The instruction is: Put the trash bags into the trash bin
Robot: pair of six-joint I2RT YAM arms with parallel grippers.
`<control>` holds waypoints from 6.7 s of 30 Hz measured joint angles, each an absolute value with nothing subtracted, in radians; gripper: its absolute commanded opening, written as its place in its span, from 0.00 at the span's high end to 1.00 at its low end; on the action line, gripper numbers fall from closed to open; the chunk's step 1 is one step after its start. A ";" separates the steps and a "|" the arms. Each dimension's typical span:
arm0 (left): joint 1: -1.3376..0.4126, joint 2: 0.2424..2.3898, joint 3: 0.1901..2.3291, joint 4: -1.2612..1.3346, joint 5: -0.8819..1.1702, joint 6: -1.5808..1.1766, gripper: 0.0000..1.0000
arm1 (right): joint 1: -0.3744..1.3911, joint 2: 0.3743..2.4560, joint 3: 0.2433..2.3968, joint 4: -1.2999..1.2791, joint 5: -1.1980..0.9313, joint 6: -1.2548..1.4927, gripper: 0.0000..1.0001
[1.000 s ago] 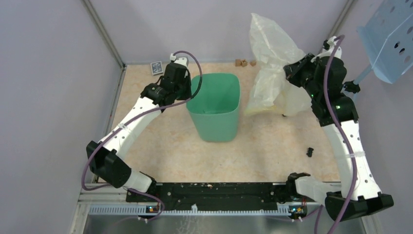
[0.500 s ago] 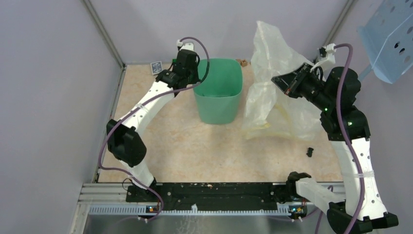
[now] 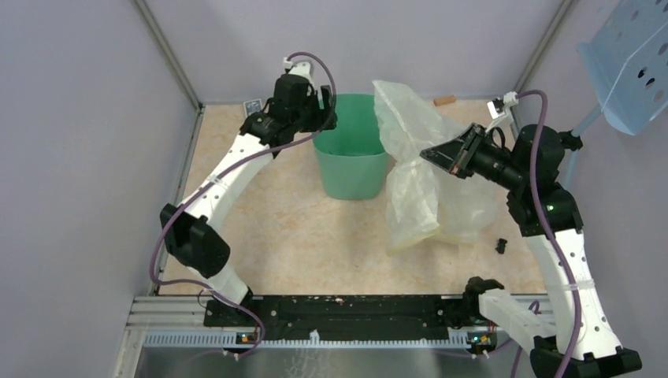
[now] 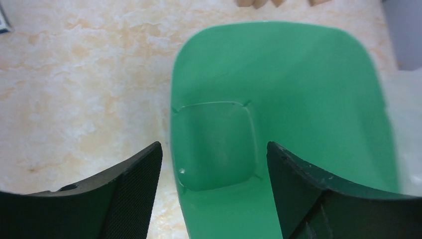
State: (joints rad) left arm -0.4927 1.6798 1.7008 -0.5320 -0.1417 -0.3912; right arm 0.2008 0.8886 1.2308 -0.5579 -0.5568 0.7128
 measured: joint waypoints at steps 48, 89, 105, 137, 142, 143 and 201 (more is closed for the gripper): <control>-0.855 1.134 1.189 -0.356 0.420 -0.629 0.01 | 0.467 0.912 1.019 -0.302 -0.501 0.892 1.00; -0.819 1.068 1.113 -0.881 -0.255 -0.701 1.00 | 0.429 0.993 1.279 -0.796 0.154 0.651 0.20; -0.819 1.079 1.116 -0.868 -0.225 -0.654 1.00 | 0.589 1.288 1.610 -0.620 0.072 0.323 0.24; -0.818 1.135 1.240 -0.913 -0.205 -0.554 1.00 | 0.588 1.423 1.707 -0.690 0.065 0.210 1.00; -0.818 1.135 1.394 -0.964 -0.202 -0.534 1.00 | 0.588 1.449 1.908 -0.678 0.036 0.194 1.00; -0.818 1.129 1.425 -0.971 -0.217 -0.538 1.00 | 0.588 1.450 1.936 -0.665 0.031 0.194 1.00; -0.600 1.482 2.001 -0.894 -0.305 -0.347 1.00 | 0.543 1.491 1.837 -0.850 -0.078 0.176 0.28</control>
State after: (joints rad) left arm -0.6003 1.4818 2.0010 -0.8940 -0.3050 -0.3470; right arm 0.5426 1.4906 1.8370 -0.8501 -0.0780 0.1764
